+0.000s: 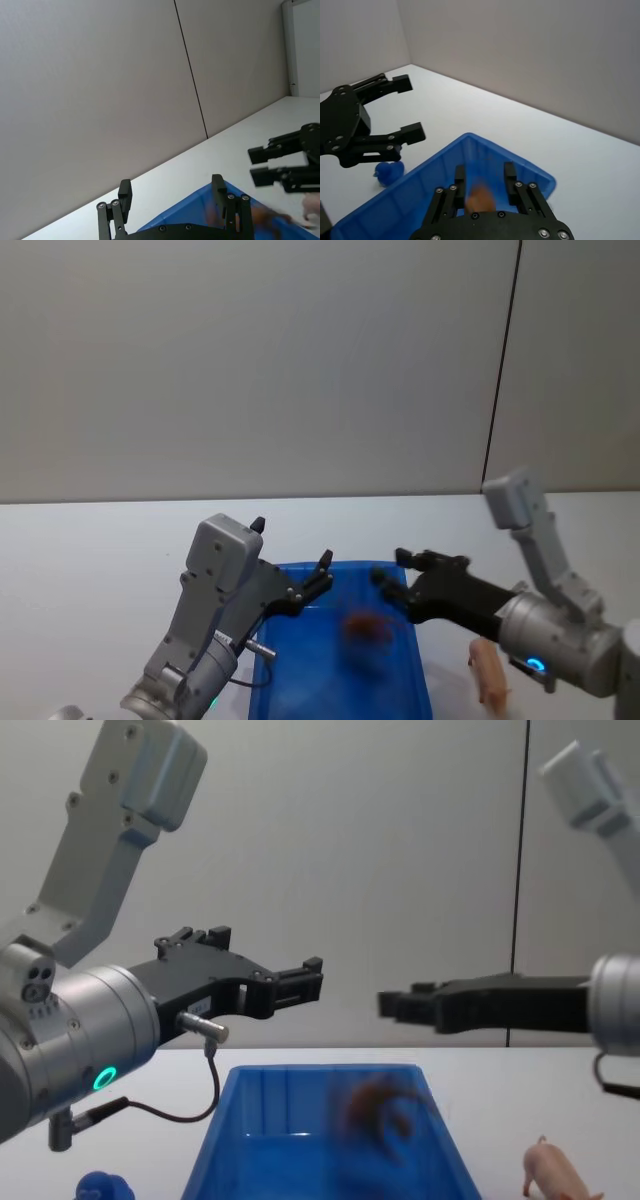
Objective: Pick up the two dolls from the table and place them into the box.
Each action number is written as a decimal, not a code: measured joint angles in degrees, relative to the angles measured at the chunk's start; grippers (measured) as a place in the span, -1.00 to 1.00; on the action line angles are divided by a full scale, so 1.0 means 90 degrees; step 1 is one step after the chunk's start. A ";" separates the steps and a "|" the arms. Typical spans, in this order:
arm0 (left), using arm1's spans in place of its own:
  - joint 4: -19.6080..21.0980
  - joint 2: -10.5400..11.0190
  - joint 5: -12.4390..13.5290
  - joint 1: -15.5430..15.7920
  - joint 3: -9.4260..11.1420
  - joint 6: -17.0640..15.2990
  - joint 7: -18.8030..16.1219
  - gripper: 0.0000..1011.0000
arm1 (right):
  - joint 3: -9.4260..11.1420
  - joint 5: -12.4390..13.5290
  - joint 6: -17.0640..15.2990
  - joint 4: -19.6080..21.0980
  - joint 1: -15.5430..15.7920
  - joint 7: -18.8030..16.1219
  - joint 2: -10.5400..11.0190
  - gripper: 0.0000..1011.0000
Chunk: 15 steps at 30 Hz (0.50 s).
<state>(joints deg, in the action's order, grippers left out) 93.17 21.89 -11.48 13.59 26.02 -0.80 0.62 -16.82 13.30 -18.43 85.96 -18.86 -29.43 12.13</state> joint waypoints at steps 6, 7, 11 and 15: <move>0.0000 0.0000 0.0000 0.0000 0.0000 0.0000 0.0000 0.98 | -0.0142 -0.0050 -0.0155 -0.0261 -0.0189 -0.0201 -0.0165 0.20; 0.0000 0.0000 0.0000 0.0000 0.0000 0.0000 0.0000 0.98 | -0.0150 -0.0053 -0.0157 -0.0276 -0.0200 -0.0211 -0.0174 0.27; 0.0000 0.0000 0.0000 0.0000 0.0000 0.0000 0.0000 0.98 | -0.0164 -0.0055 -0.0150 -0.0317 -0.0232 -0.0224 -0.0188 0.51; 0.0000 0.0000 0.0000 0.0000 0.0000 0.0000 0.0000 0.98 | -0.0136 -0.0009 -0.0075 -0.0287 -0.0201 -0.0147 -0.0139 0.76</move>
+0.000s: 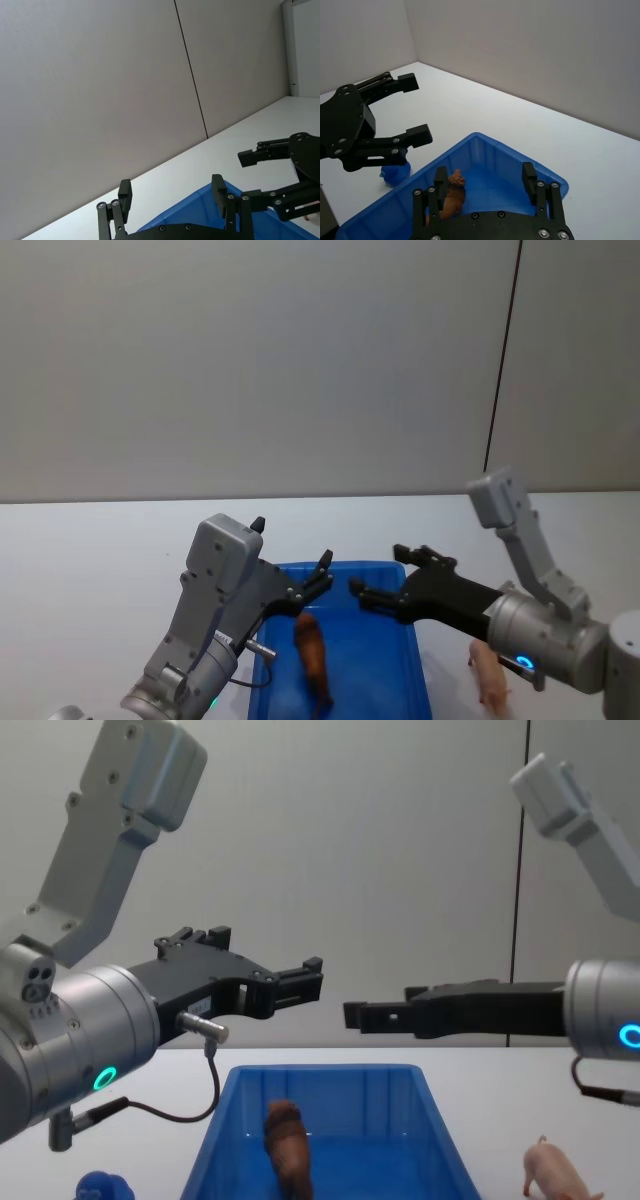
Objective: Pick up the two dolls from the table and place them into the box.
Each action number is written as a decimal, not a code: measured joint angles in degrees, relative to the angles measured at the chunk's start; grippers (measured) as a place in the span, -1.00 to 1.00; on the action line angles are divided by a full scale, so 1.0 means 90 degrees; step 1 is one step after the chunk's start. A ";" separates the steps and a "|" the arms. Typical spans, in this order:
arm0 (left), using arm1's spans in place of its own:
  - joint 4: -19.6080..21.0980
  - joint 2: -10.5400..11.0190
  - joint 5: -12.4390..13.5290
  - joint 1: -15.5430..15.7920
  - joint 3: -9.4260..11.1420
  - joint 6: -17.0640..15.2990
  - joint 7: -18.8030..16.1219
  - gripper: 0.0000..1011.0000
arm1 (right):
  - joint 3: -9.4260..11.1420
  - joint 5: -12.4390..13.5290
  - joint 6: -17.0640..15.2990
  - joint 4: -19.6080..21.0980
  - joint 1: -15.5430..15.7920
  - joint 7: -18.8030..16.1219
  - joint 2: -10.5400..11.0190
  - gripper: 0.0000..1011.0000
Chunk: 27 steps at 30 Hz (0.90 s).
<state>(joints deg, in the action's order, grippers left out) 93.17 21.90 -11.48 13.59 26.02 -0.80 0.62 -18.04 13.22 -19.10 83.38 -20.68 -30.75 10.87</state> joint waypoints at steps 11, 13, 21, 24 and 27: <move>0.0000 0.0000 0.0000 0.0000 0.0000 0.0000 0.0000 0.98 | 0.0231 0.0357 0.0258 0.0502 0.0528 0.0494 0.0404 0.98; 0.0000 0.0000 0.0000 0.0000 0.0000 0.0000 0.0000 0.98 | 0.0262 0.0423 0.0289 0.0589 0.0627 0.0585 0.0470 0.98; 0.0000 0.0000 0.0000 0.0000 0.0000 0.0000 0.0000 0.98 | 0.0394 0.0695 0.0330 0.1030 0.1192 0.0997 0.0805 0.98; 0.0000 0.0000 0.0000 0.0000 0.0000 0.0000 0.0000 0.98 | 0.0420 0.0750 0.0319 0.1155 0.1374 0.1125 0.0906 0.98; 0.0000 0.0000 0.0000 0.0000 0.0000 0.0000 0.0000 0.98 | 0.0436 0.0781 0.0296 0.1247 0.1531 0.1242 0.0986 0.98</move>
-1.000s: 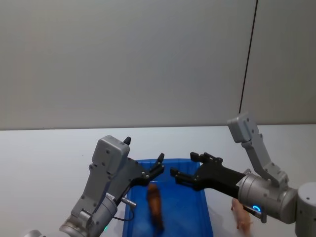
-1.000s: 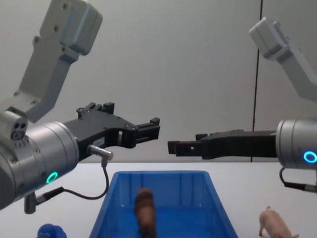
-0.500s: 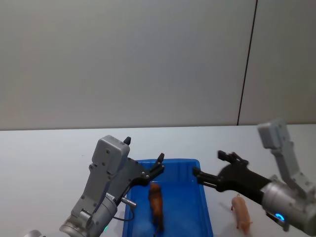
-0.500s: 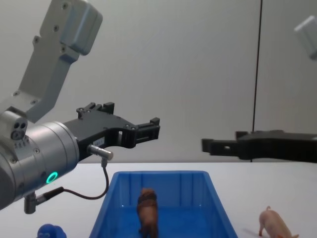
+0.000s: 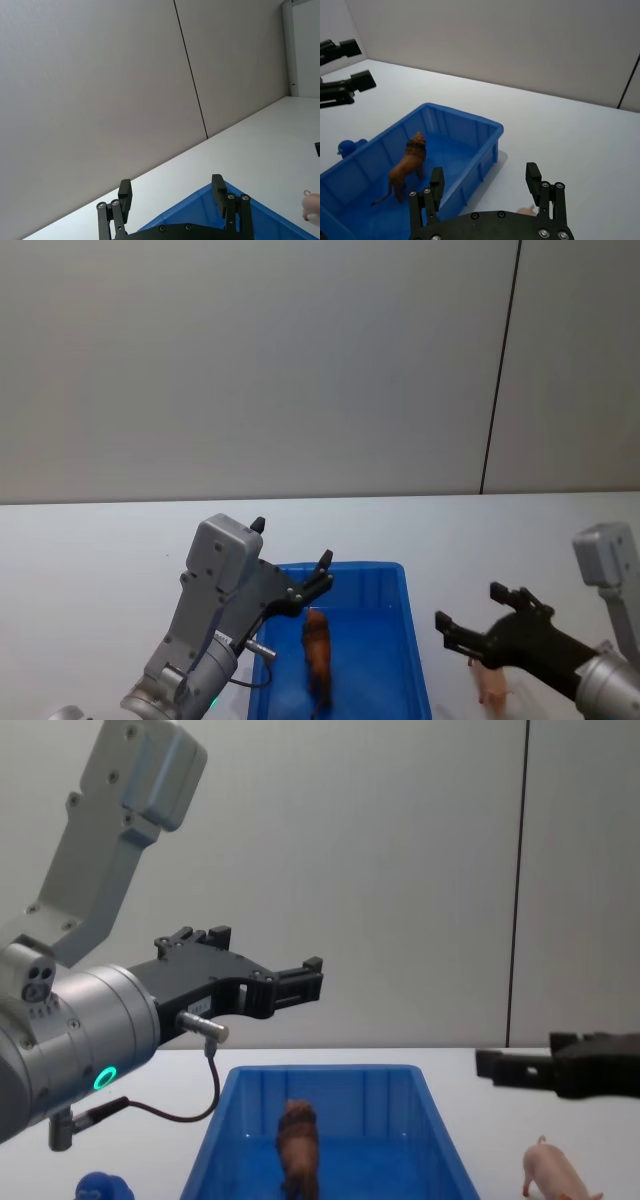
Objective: Pick up the two dolls from the table and place them into the box.
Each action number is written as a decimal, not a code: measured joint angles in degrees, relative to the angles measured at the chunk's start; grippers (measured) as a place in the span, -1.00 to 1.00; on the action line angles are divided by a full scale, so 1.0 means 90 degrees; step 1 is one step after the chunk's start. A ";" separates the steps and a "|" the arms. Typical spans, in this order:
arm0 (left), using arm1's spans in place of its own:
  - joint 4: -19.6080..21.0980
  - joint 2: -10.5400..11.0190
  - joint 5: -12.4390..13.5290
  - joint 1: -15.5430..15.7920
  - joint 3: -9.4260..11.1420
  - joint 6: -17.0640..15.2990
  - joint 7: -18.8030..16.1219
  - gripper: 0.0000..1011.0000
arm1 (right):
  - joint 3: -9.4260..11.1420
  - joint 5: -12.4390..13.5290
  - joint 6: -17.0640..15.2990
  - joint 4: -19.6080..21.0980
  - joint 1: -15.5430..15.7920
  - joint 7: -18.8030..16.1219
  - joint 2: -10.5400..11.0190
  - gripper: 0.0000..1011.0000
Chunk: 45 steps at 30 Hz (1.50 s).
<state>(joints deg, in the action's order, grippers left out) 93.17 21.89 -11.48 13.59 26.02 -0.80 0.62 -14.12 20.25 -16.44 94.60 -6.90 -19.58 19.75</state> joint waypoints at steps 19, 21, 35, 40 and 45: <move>0.0000 0.0000 0.0000 0.0000 0.0000 0.0000 0.0000 0.98 | -0.0005 0.0056 -0.0302 0.0103 0.0507 0.0609 0.0170 0.98; 0.0000 0.0000 0.0000 0.0000 0.0000 0.0000 0.0000 0.98 | -0.0008 0.0077 -0.0358 0.0060 0.0522 0.0662 0.0166 0.98; 0.0000 0.0000 0.0000 0.0000 0.0000 0.0000 0.0000 0.98 | -0.0033 0.0209 -0.0618 -0.0333 0.0441 0.0759 0.0052 0.81; 0.0000 0.0000 0.0000 0.0000 0.0000 0.0000 0.0000 0.98 | -0.0037 0.0271 -0.0662 -0.0487 0.0378 0.0766 0.0003 0.59; 0.0000 0.0000 0.0000 0.0000 0.0000 0.0000 0.0000 0.98 | -0.0041 0.0338 -0.0684 -0.0621 0.0312 0.0773 -0.0048 0.23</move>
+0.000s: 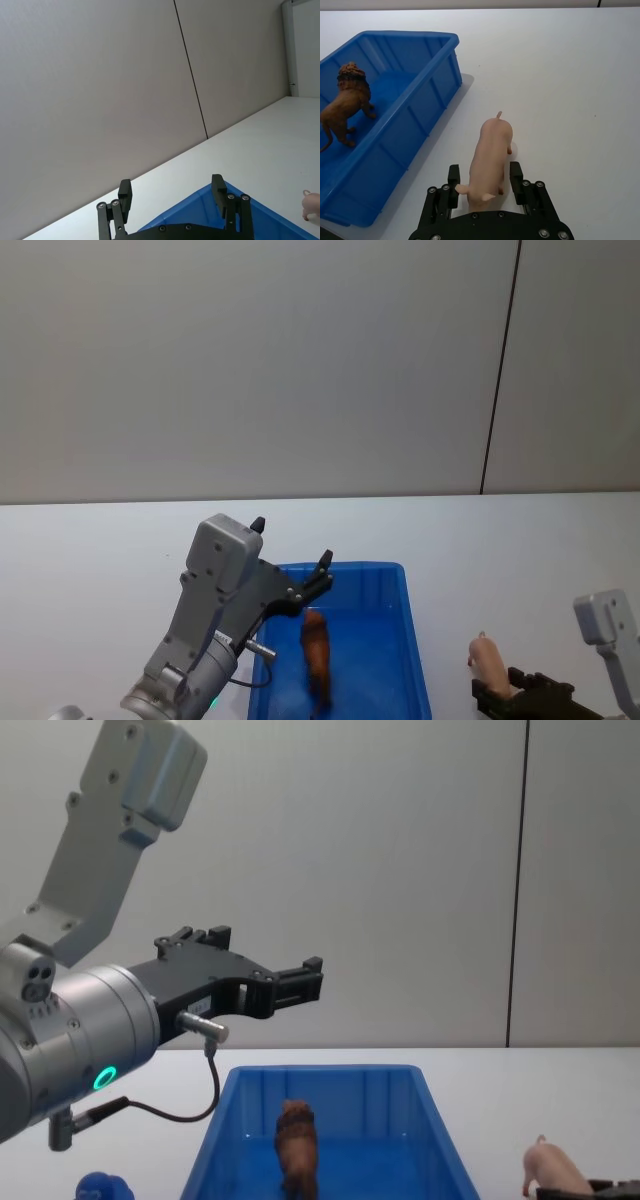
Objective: Pick up the two dolls from the table and place them into the box.
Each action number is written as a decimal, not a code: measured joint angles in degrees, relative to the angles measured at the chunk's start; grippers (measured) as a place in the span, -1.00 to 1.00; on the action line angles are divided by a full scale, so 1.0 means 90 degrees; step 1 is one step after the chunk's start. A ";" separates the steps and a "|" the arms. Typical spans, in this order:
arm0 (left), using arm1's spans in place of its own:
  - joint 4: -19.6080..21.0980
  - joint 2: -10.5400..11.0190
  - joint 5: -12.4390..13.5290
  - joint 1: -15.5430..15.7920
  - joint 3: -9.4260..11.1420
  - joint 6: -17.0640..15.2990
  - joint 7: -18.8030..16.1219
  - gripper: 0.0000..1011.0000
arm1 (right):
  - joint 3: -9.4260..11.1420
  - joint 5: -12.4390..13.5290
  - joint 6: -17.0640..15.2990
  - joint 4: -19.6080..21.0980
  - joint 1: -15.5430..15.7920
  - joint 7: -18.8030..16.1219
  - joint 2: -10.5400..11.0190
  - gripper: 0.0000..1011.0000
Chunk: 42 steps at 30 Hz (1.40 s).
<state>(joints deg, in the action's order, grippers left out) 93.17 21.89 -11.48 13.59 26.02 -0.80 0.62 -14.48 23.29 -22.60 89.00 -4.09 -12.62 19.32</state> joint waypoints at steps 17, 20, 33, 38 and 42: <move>0.0000 0.0000 0.0000 0.0000 0.0000 0.0000 0.0000 0.98 | 0.0014 -0.0072 0.0295 -0.0034 -0.0082 0.0062 -0.0038 -0.29; 0.0000 0.0000 0.0000 0.0000 0.0000 0.0000 0.0000 0.98 | 0.0015 -0.0153 0.0422 0.0042 -0.0090 0.0062 -0.0029 -0.29; 0.0000 0.0000 0.0000 0.0000 0.0000 0.0000 0.0000 0.98 | -0.0016 -0.0481 0.0801 0.0460 -0.0323 -0.0311 -0.0071 -0.29; 0.0000 0.0000 0.0000 0.0000 0.0000 0.0000 0.0000 0.98 | -0.0058 -0.0551 0.0803 0.0536 -0.0494 -0.0581 -0.0149 -0.29; 0.0000 0.0000 0.0000 0.0000 0.0000 0.0000 0.0000 0.98 | -0.0118 -0.0594 0.0718 0.0544 -0.0674 -0.0854 -0.0251 -0.29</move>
<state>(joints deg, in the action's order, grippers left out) 93.17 21.89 -11.48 13.59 26.02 -0.80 0.62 -15.55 17.94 -16.14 93.90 -10.16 -20.31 17.06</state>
